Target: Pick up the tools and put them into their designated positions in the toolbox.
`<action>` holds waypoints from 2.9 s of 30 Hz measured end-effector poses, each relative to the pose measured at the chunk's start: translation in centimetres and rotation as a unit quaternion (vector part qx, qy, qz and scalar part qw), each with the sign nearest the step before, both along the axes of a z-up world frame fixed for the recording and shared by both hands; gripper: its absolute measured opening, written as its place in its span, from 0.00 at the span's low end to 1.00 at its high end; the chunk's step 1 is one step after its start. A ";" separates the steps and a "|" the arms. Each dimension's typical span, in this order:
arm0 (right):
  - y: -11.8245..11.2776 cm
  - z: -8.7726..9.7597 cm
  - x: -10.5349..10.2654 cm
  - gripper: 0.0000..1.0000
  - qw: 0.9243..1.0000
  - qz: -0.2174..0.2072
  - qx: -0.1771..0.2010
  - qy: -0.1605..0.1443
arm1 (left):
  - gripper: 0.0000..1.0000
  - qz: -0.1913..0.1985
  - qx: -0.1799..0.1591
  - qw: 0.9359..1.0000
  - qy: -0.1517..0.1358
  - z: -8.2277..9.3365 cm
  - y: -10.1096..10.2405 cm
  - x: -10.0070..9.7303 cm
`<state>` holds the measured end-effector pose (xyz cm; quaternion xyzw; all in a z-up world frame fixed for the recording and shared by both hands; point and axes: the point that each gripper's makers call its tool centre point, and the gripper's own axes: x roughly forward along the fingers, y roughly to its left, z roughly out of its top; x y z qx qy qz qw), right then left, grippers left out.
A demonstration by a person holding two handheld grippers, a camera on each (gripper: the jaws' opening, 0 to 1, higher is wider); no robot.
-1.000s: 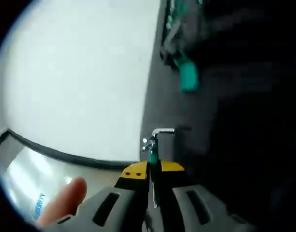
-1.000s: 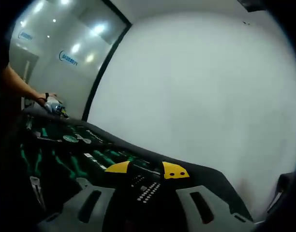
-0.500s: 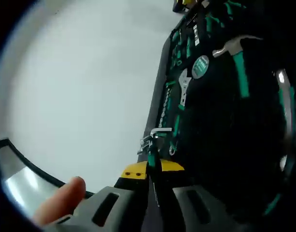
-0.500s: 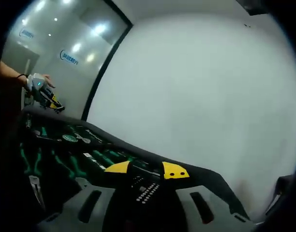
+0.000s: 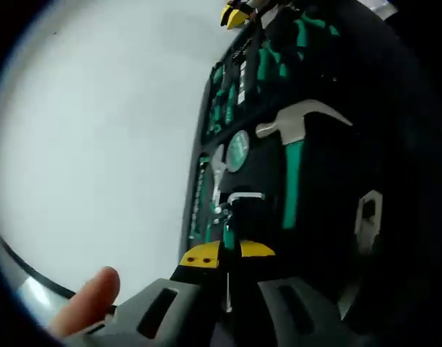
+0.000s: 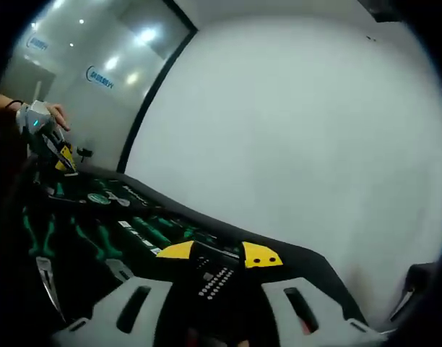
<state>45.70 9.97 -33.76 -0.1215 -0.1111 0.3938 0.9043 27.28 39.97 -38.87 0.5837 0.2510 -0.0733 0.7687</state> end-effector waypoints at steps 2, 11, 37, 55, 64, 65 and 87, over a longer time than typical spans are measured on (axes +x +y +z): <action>-0.1 0.0 -0.1 0.21 1.000 -0.001 -0.002 -0.001 | 0.05 0.001 -0.015 1.000 -0.011 0.2 -0.2 0.2; -0.2 0.2 0.2 0.21 1.000 -0.003 0.002 0.000 | 0.23 0.021 -0.204 0.979 -0.019 0.9 -0.6 -1.6; -0.3 0.4 -1.4 0.21 1.000 0.003 0.000 -0.013 | 0.15 0.115 -0.398 0.906 -0.084 2.4 3.5 -5.0; 0.0 0.0 -1.1 0.21 1.000 0.003 -0.013 -0.017 | 0.08 0.086 -0.408 0.909 -0.001 0.6 0.8 -2.4; 0.0 0.0 -1.0 0.21 1.000 0.006 -0.009 -0.015 | 0.25 0.093 -0.431 0.898 -0.003 -0.3 0.5 -3.0; 0.0 0.0 -1.0 0.21 1.000 0.007 -0.010 -0.015 | 0.25 0.084 -0.437 0.895 -0.024 0.3 0.7 -2.6; 0.1 -0.2 -1.1 0.22 1.000 0.008 -0.016 -0.017 | 0.15 0.093 -0.466 0.879 0.033 -0.4 2.3 1.6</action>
